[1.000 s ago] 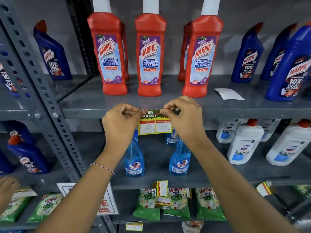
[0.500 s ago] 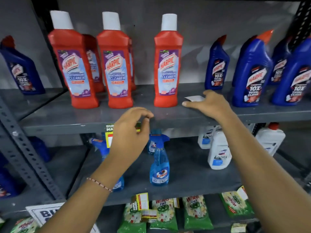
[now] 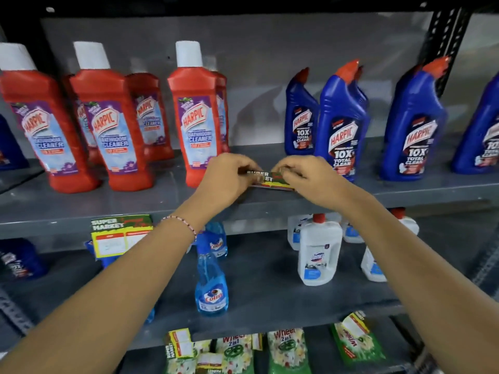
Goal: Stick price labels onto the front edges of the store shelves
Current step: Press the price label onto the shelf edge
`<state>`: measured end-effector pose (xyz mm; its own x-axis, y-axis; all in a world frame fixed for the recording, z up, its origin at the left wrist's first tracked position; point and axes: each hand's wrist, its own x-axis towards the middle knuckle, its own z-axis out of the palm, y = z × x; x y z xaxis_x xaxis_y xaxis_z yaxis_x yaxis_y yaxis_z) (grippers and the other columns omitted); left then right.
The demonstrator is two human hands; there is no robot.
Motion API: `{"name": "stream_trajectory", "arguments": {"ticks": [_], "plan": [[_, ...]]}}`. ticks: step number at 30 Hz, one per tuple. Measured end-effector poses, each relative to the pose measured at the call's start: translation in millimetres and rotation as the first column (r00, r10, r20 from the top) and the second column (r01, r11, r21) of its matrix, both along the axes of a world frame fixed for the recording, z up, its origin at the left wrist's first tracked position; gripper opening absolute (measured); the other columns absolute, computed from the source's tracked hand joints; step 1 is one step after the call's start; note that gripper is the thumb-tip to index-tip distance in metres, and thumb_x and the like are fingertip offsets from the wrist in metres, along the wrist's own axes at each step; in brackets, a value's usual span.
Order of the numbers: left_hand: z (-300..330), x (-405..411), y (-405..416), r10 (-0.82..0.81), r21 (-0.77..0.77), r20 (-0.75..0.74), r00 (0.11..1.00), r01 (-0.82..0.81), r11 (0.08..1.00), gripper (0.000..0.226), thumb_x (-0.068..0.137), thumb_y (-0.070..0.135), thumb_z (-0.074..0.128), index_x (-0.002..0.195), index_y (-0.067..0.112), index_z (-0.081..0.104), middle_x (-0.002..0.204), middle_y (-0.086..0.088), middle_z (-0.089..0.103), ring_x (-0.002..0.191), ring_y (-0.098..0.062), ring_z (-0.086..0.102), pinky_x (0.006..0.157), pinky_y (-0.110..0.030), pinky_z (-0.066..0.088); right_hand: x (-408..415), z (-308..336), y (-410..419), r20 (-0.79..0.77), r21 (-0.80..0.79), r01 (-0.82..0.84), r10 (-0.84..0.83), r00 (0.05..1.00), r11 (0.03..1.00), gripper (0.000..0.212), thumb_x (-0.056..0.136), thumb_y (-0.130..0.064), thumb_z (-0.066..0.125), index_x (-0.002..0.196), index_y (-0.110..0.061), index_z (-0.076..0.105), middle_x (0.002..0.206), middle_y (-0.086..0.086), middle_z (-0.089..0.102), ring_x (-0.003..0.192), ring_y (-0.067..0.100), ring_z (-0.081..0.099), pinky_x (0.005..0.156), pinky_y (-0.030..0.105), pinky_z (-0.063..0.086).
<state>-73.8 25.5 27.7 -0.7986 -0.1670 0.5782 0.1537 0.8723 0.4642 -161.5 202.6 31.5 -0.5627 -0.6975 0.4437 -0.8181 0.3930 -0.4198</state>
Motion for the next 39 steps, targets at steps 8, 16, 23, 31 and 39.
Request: {"name": "stream_trajectory", "arguments": {"ticks": [8, 16, 23, 31, 39], "plan": [[-1, -18, 106, -0.128, 0.398, -0.038, 0.991, 0.132, 0.908, 0.014, 0.072, 0.015, 0.085, 0.075, 0.026, 0.077, 0.071, -0.008, 0.074, 0.06, -0.009, 0.059, 0.061, -0.027, 0.052, -11, -17, 110, 0.217, -0.462, -0.025, 0.14, 0.966, 0.887, 0.019, 0.083, -0.008, 0.075, 0.101, -0.013, 0.074, 0.096, -0.004, 0.075, 0.089, 0.006, 0.071, 0.077, 0.016, 0.056], [-45, -65, 202, 0.007, 0.397, 0.047, 0.999, -0.025, 0.917, 0.008, 0.075, 0.023, 0.083, 0.073, 0.021, 0.075, 0.066, 0.003, 0.075, 0.063, -0.016, 0.072, 0.067, -0.038, 0.061, -50, -65, 191, 0.319, -0.513, 0.298, -0.144, 0.937, 0.805, 0.013, 0.078, -0.013, 0.081, 0.09, -0.016, 0.076, 0.076, -0.012, 0.073, 0.063, -0.007, 0.067, 0.053, 0.007, 0.05], [-53, -84, 223, 0.089, 0.388, 0.057, 0.994, -0.104, 0.916, 0.012, 0.078, 0.023, 0.081, 0.072, 0.02, 0.072, 0.065, 0.001, 0.073, 0.059, -0.017, 0.07, 0.062, -0.038, 0.061, -72, -81, 192, 0.237, -0.526, 0.338, -0.247, 0.94, 0.781, 0.01, 0.081, -0.016, 0.079, 0.089, -0.02, 0.075, 0.084, -0.007, 0.073, 0.075, 0.005, 0.07, 0.068, 0.021, 0.058], [-57, -89, 224, 0.187, 0.286, 0.07, 0.98, -0.2, 0.937, 0.024, 0.078, 0.031, 0.08, 0.066, 0.014, 0.067, 0.063, -0.001, 0.071, 0.059, -0.018, 0.069, 0.065, -0.036, 0.059, -80, -89, 189, 0.165, -0.529, 0.328, -0.285, 0.944, 0.782, 0.009, 0.079, -0.02, 0.08, 0.085, -0.02, 0.073, 0.083, -0.008, 0.07, 0.075, 0.005, 0.067, 0.069, 0.017, 0.055], [-109, -80, 216, 0.186, 0.369, 0.261, 0.947, -0.276, 0.888, 0.049, 0.091, 0.036, 0.064, 0.063, -0.004, 0.066, 0.053, -0.011, 0.07, 0.044, -0.023, 0.069, 0.061, -0.038, 0.062, -87, -142, 208, 0.409, -0.659, 0.542, -0.356, 0.84, 0.521, 0.026, 0.079, -0.028, 0.079, 0.086, -0.022, 0.055, 0.075, -0.007, 0.058, 0.065, 0.004, 0.054, 0.064, 0.017, 0.046]]}}
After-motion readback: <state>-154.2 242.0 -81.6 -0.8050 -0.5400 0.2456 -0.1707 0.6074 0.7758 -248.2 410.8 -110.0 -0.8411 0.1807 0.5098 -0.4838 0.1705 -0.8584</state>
